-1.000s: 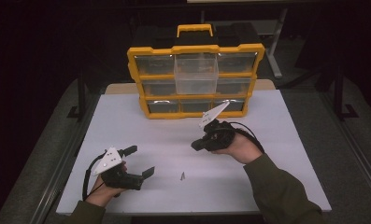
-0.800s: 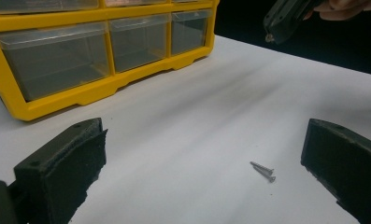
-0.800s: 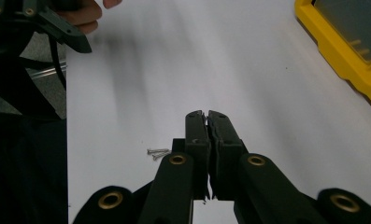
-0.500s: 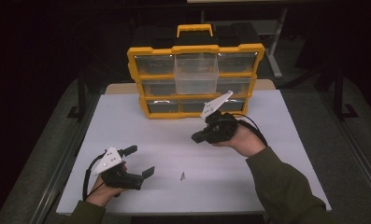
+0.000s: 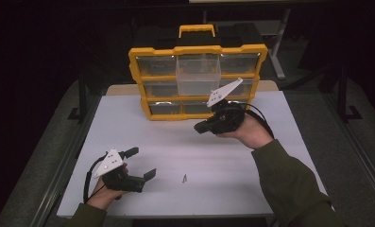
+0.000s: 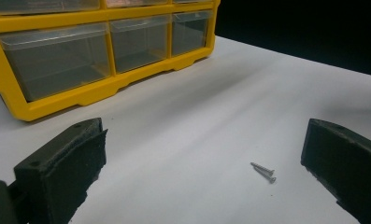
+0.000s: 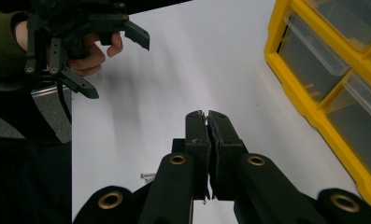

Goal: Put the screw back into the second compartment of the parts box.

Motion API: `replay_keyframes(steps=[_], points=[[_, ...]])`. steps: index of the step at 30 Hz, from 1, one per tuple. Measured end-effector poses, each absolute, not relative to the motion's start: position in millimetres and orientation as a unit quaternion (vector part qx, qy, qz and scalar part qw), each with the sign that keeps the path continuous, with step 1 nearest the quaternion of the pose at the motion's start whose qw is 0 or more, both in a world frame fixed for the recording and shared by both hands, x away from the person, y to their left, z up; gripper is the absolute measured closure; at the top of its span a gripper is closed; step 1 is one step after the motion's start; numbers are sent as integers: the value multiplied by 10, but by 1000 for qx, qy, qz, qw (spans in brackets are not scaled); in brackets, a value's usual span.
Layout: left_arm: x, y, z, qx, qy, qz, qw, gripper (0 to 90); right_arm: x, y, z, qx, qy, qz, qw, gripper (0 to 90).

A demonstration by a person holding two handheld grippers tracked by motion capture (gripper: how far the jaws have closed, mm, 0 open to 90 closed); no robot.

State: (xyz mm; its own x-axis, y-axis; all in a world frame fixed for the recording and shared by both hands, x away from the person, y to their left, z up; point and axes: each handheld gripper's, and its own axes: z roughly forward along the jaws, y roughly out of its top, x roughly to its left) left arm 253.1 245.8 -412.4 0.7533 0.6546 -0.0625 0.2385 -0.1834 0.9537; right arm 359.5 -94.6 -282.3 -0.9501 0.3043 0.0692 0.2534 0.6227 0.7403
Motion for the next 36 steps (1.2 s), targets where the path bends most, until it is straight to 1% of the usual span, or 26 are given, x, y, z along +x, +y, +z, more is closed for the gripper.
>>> replay_keyframes(steps=[16, 30, 33, 36], points=[[2526, 2452, -4122, 743, 299, 185, 570, 0, 3715, -987, -2568, 160, 893, 417, 48, 864], [2526, 2455, -4122, 745, 299, 184, 567, 0, 3798, -1025, -2293, 169, 884, 432, 60, 864], [2529, 2454, -4125, 744, 298, 184, 569, 0, 3849, -1044, -2179, 171, 882, 435, 68, 864], [2530, 2454, -4126, 745, 297, 184, 568, 0, 3883, -1053, -2118, 172, 878, 442, 65, 864]])
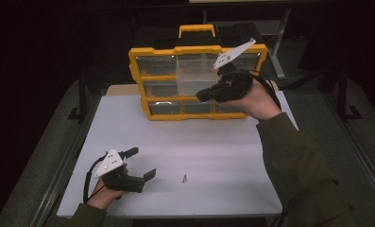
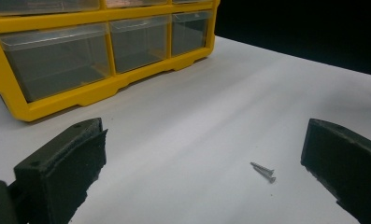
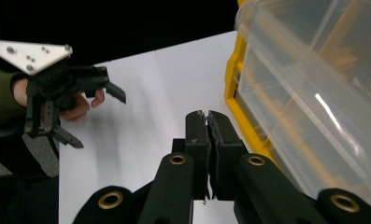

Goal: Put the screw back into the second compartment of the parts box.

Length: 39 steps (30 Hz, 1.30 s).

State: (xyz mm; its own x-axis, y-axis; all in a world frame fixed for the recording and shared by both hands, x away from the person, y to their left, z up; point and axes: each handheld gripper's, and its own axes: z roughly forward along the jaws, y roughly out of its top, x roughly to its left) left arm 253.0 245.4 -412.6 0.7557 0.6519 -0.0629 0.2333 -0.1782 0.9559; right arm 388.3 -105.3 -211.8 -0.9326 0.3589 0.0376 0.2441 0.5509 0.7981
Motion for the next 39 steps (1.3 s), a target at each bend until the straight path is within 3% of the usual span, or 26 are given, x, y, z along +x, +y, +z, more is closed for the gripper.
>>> replay_keyframes(steps=[20, 39], points=[[2526, 2458, -4121, 747, 298, 183, 566, 0, 4126, -1094, -1797, 200, 863, 457, 76, 864], [2526, 2460, -4120, 746, 299, 182, 566, 0, 4451, -1063, -1737, 243, 851, 458, 85, 864]])
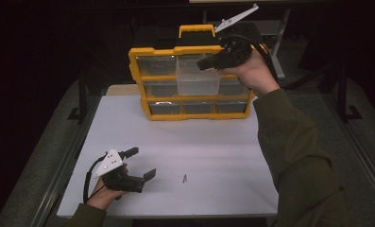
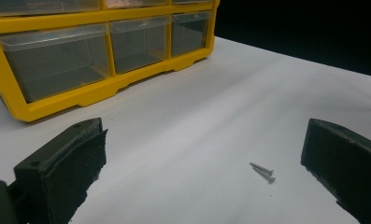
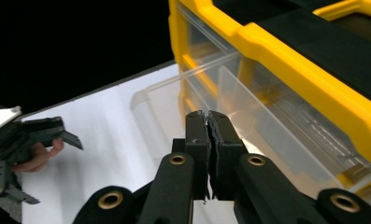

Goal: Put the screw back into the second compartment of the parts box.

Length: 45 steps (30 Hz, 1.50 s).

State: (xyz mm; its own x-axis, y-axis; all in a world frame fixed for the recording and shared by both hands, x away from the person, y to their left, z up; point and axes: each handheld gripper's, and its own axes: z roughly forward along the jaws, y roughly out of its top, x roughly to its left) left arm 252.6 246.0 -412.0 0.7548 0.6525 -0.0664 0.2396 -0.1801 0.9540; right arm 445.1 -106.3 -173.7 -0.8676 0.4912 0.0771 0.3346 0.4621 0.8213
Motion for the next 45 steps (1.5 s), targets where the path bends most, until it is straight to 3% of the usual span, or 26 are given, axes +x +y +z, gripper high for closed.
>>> replay_keyframes(steps=[11, 14, 19, 45], points=[[2525, 2462, -4121, 746, 299, 182, 567, 0, 4611, -1007, -1809, 270, 856, 432, 86, 860], [2525, 2463, -4122, 746, 299, 183, 566, 0, 4623, -1015, -1816, 274, 855, 431, 89, 785], [2527, 2457, -4123, 746, 298, 182, 567, 0, 4591, -1040, -1777, 274, 852, 437, 86, 891], [2524, 2446, -4128, 749, 298, 181, 564, 0, 4116, -1043, -1685, 215, 860, 458, 69, 890]])
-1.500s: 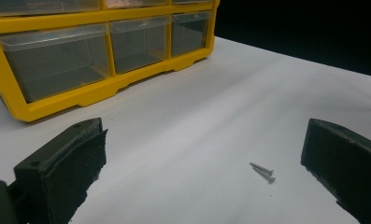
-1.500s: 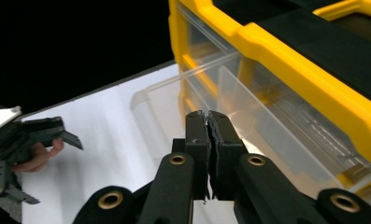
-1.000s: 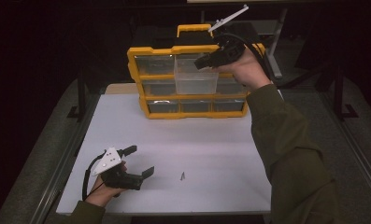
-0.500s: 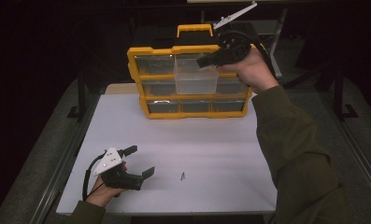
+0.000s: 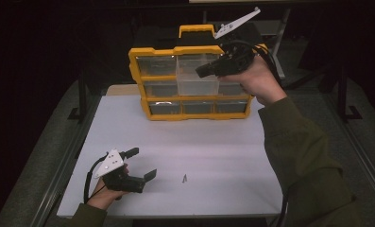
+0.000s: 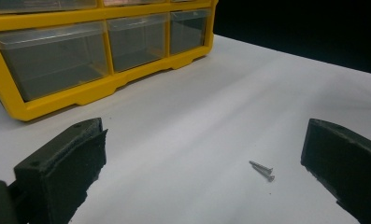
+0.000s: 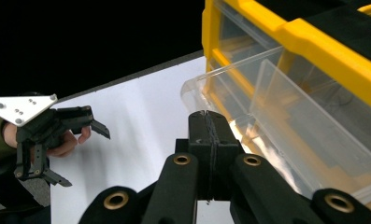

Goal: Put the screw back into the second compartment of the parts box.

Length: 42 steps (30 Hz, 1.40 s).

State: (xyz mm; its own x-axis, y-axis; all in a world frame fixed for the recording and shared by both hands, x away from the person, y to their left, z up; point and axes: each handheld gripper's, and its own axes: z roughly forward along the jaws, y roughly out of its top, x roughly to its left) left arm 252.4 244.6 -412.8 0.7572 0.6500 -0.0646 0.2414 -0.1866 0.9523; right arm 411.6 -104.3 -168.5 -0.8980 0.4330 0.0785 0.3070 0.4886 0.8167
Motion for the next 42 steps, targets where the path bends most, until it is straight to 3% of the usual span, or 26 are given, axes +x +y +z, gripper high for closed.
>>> replay_keyframes(steps=[29, 42], points=[[2528, 2446, -4137, 746, 298, 184, 566, 0, 3893, -1022, -2401, 213, 870, 441, 60, 839], [2523, 2450, -4138, 748, 299, 183, 564, 0, 3804, -1054, -2631, 216, 869, 441, 67, 599]])
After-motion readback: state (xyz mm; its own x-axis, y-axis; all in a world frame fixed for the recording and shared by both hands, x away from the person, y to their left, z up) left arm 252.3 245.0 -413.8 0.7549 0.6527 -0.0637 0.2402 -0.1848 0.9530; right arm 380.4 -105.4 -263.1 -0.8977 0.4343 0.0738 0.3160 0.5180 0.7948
